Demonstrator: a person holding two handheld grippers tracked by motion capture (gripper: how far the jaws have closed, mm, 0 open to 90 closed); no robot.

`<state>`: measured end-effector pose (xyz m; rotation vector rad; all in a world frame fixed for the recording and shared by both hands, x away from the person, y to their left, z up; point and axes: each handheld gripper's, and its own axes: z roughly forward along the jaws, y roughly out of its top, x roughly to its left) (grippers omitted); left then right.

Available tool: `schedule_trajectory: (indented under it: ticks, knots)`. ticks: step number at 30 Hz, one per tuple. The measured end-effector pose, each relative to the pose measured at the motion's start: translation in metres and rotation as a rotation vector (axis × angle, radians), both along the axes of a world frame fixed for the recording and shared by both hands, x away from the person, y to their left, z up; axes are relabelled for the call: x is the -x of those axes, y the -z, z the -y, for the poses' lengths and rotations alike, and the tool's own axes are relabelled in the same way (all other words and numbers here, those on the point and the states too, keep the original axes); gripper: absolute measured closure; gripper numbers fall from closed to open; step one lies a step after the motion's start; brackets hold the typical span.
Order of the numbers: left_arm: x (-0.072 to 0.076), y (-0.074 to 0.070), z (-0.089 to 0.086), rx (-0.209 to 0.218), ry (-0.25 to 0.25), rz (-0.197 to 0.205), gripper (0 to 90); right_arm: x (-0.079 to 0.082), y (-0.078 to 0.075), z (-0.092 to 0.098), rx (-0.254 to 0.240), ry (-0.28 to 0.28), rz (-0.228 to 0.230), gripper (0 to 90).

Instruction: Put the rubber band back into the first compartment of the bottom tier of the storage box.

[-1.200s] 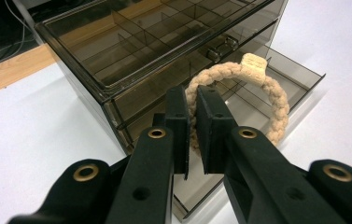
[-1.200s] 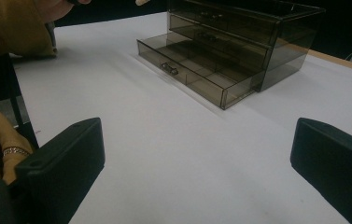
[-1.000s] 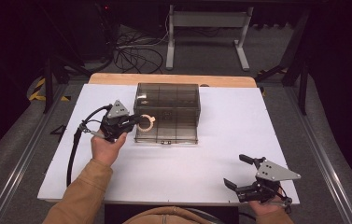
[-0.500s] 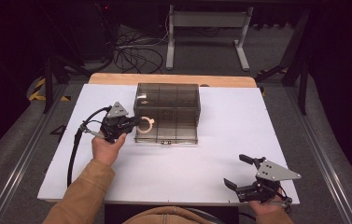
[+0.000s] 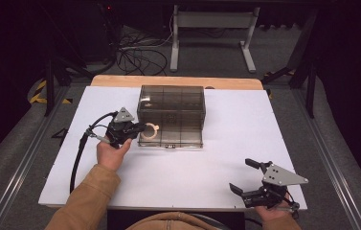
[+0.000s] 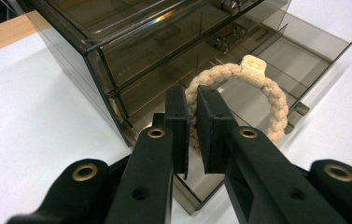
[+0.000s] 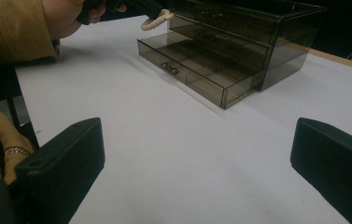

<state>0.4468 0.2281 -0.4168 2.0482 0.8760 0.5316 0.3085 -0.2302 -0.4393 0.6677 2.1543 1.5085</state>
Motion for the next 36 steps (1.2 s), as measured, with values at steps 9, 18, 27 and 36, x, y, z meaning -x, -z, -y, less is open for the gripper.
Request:
schedule_trajectory:
  ticks: [9,18,27,36]
  knots:
    - [-0.006,0.009,0.004,-0.014,-0.011,-0.017,82.9,0.000,0.000,0.000,0.001,-0.003,0.000,3.5]
    - [-0.011,0.018,0.005,-0.025,-0.027,-0.029,82.9,0.000,0.000,0.000,0.002,-0.002,-0.001,3.5]
    - [-0.016,0.025,0.008,-0.037,-0.041,-0.040,82.9,0.000,0.000,0.000,0.003,-0.003,0.001,3.5]
    - [-0.017,0.027,0.009,-0.046,-0.046,-0.044,82.8,0.000,0.000,0.000,0.002,-0.004,0.000,3.5]
